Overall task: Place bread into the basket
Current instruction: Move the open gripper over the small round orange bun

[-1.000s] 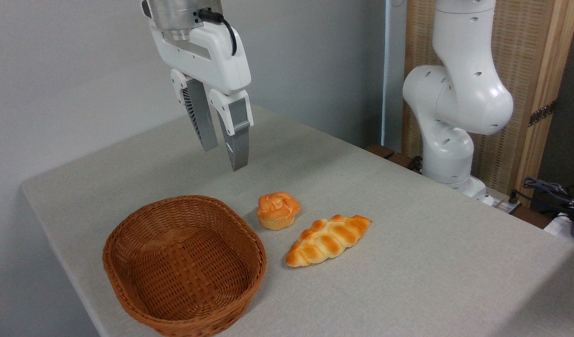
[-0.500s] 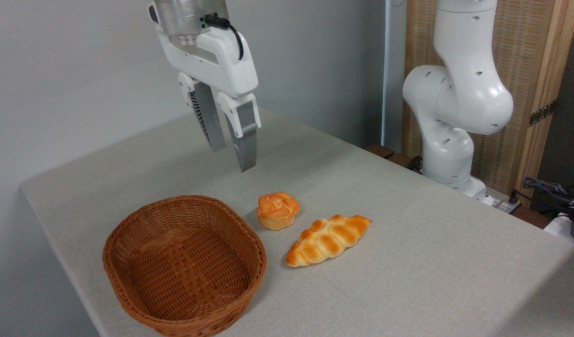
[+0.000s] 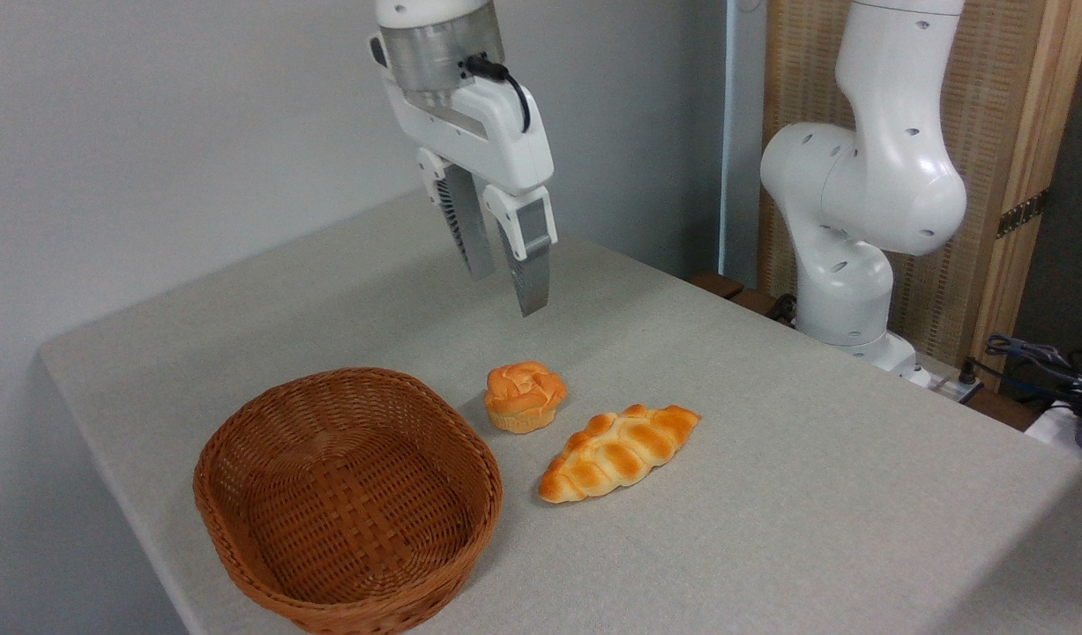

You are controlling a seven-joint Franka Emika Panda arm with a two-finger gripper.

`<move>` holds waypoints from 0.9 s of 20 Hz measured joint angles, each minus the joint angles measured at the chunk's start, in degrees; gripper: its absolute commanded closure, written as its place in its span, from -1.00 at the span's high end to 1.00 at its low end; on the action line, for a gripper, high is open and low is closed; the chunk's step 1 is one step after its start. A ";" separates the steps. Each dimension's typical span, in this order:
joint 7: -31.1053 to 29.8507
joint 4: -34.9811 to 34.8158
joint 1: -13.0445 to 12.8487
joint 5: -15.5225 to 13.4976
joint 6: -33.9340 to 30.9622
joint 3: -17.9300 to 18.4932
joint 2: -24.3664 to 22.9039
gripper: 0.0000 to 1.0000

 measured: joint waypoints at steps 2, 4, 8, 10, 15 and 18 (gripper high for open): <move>0.00 -3.33 -0.86 0.00 1.96 -0.05 -1.80 1.00; 0.00 -6.28 -1.20 0.00 4.05 -0.05 -3.14 1.00; 0.06 -10.31 -1.27 0.01 7.68 -0.17 -3.98 1.00; 0.10 -11.76 -1.35 0.03 8.28 -0.49 -3.96 1.00; 0.11 -14.20 -1.46 2.83 9.15 -1.39 -3.94 1.00; 0.12 -16.71 -1.67 2.99 13.26 -1.52 -3.81 1.00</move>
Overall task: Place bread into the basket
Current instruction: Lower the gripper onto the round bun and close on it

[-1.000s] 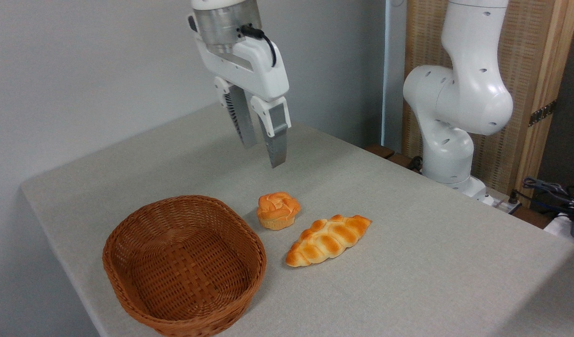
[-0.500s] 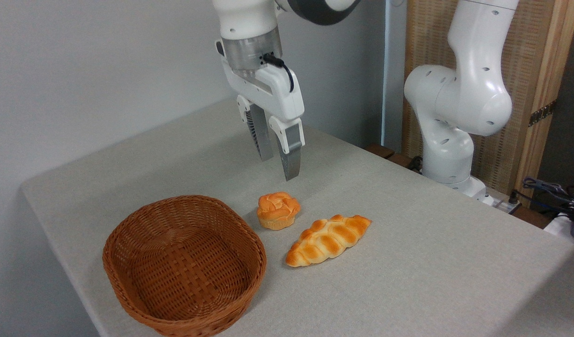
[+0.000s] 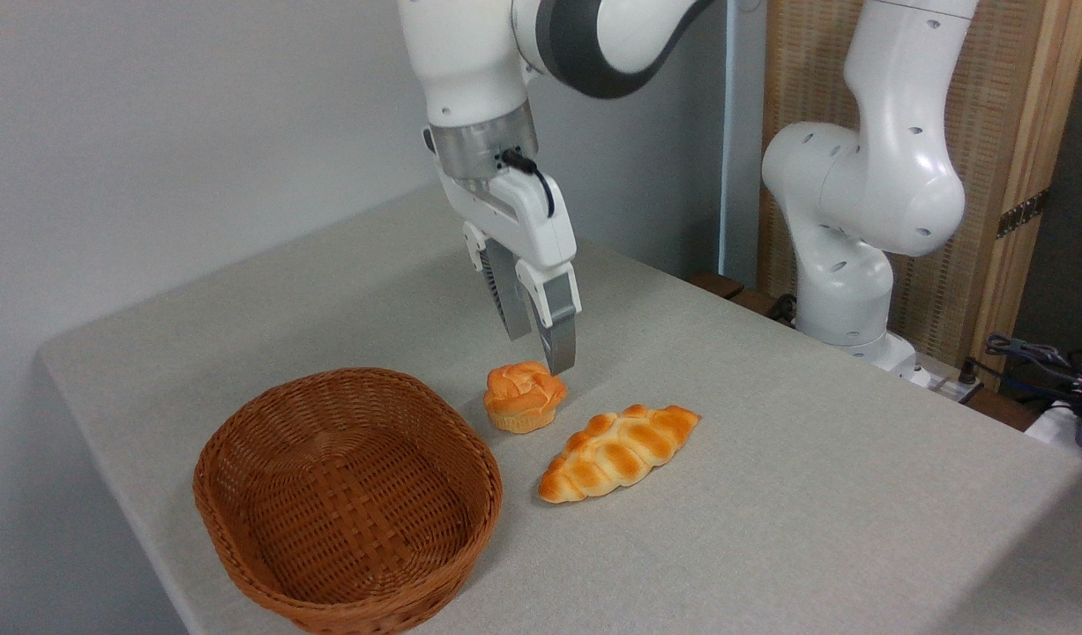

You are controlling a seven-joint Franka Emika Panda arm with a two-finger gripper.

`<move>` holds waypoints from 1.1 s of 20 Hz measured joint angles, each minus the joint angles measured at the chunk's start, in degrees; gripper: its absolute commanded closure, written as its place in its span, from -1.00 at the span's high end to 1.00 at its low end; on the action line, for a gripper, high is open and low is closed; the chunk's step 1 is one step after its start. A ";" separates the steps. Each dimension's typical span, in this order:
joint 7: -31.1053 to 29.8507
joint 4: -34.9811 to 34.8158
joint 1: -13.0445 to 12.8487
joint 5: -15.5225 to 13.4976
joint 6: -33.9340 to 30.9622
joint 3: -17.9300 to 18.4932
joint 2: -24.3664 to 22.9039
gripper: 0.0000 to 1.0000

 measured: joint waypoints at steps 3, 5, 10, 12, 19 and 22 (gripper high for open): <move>0.00 -2.25 -0.66 0.00 2.51 -0.08 0.72 1.00; 0.00 -2.86 -1.00 0.00 3.90 -0.10 1.59 1.00; 0.00 -3.79 -1.98 0.00 8.54 -0.12 4.49 1.00; 0.00 -4.03 -2.21 0.00 9.28 -0.12 5.30 1.00; 0.00 -4.04 -2.31 0.00 9.31 -0.12 6.09 -0.15; 0.00 -4.04 -2.31 0.00 9.31 -0.12 6.09 -0.17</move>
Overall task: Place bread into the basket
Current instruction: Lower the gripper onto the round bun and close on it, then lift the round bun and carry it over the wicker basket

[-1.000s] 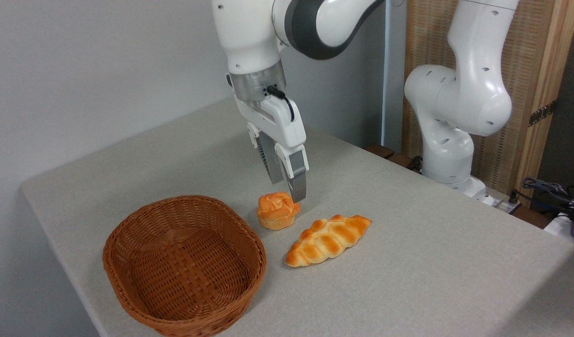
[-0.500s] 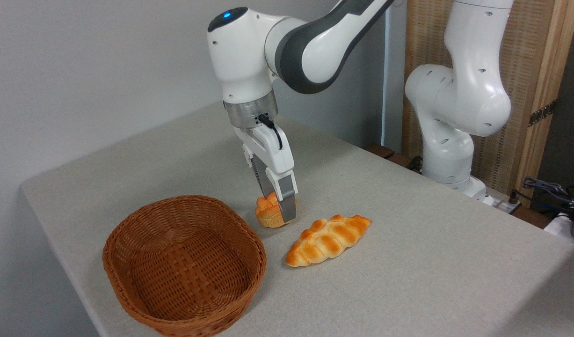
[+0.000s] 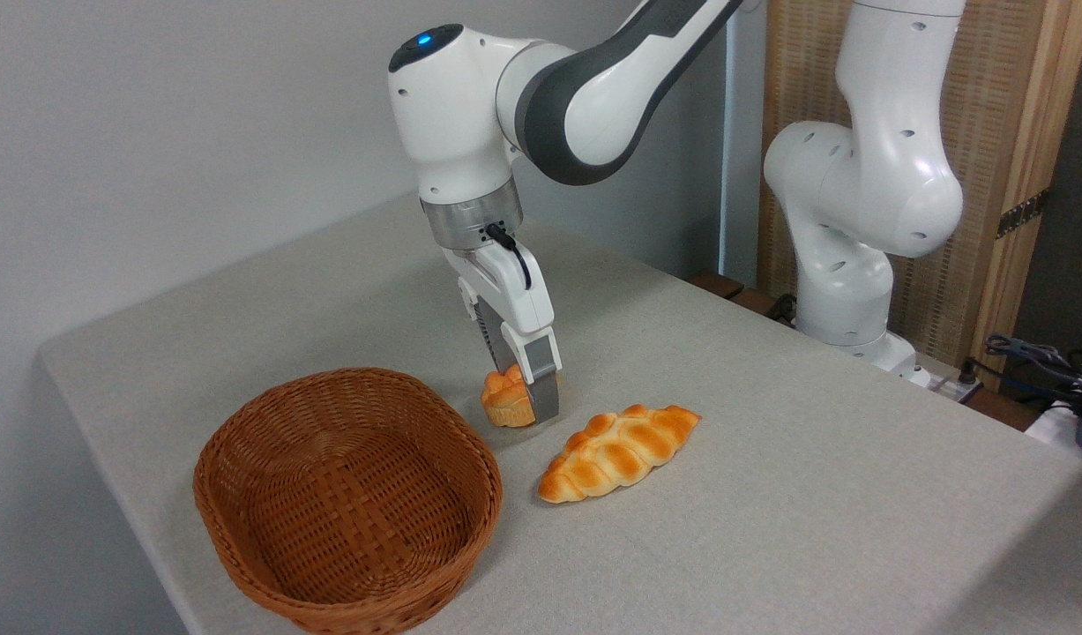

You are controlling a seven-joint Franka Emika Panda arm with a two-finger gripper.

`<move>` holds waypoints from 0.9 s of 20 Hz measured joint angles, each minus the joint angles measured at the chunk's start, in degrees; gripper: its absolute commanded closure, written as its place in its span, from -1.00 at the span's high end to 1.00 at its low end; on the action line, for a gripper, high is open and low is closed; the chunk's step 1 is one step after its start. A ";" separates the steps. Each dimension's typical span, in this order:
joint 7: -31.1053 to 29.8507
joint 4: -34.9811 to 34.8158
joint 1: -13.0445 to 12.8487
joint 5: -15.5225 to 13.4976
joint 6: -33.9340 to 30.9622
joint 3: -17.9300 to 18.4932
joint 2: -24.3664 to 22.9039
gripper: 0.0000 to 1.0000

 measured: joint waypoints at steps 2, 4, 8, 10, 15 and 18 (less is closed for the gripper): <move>0.00 0.00 0.00 0.00 0.00 0.00 0.00 -0.17; 0.00 0.00 -0.04 0.00 0.00 0.00 0.00 -0.16; 0.00 0.00 -0.08 0.00 0.00 0.00 0.01 -0.16; 0.00 0.00 -0.08 0.00 0.00 0.00 0.00 -0.16; 0.00 1.65 -0.93 0.01 -1.19 0.00 0.89 -0.15; 0.00 7.07 -1.23 0.02 -7.21 0.00 2.92 -0.15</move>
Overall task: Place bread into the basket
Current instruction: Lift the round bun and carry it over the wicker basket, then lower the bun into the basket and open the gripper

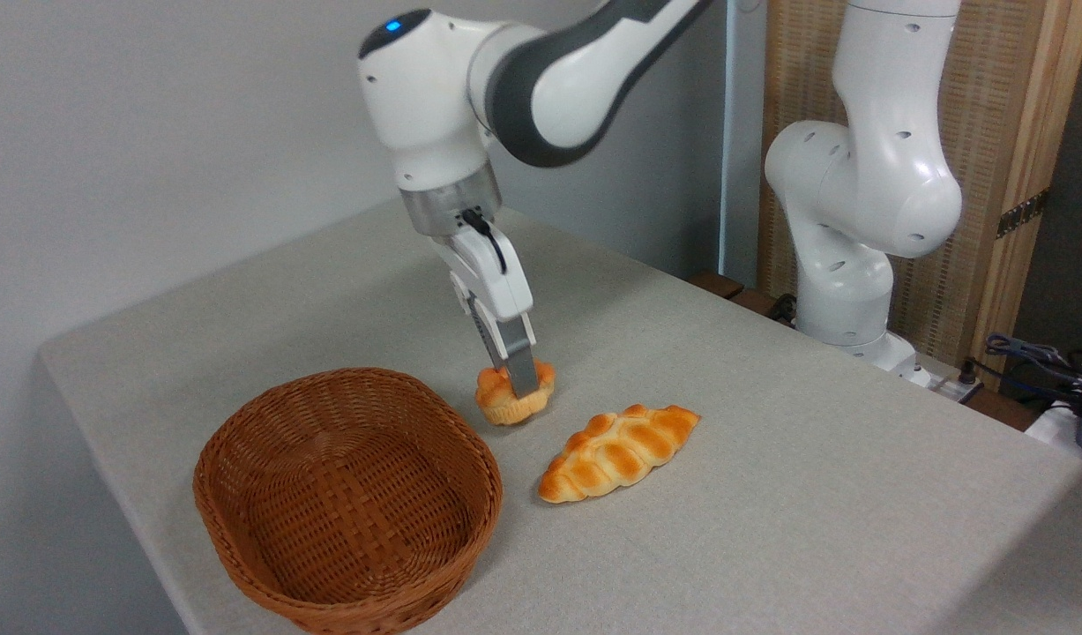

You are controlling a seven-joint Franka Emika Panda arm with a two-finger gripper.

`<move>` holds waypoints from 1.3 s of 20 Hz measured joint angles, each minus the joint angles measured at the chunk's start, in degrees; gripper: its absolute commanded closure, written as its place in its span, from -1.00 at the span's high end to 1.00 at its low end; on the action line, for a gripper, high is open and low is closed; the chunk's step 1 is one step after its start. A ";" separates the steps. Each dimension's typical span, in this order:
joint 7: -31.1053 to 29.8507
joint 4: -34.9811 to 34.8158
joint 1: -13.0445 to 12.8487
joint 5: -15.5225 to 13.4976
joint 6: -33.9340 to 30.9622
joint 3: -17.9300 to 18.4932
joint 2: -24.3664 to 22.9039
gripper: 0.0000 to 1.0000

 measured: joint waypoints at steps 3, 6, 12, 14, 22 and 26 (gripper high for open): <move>1.01 8.19 0.01 0.05 -7.57 0.23 2.87 -0.16; 4.75 18.99 0.04 0.86 -17.68 0.62 8.27 -0.15; 8.80 33.64 0.48 2.13 -24.14 3.30 16.22 -0.04; 8.14 36.67 0.54 1.53 -22.28 3.50 17.64 -0.01; -1.78 38.51 0.50 -4.71 -3.46 3.57 22.32 0.91; -1.78 38.51 0.44 -4.71 -1.93 3.54 23.38 1.00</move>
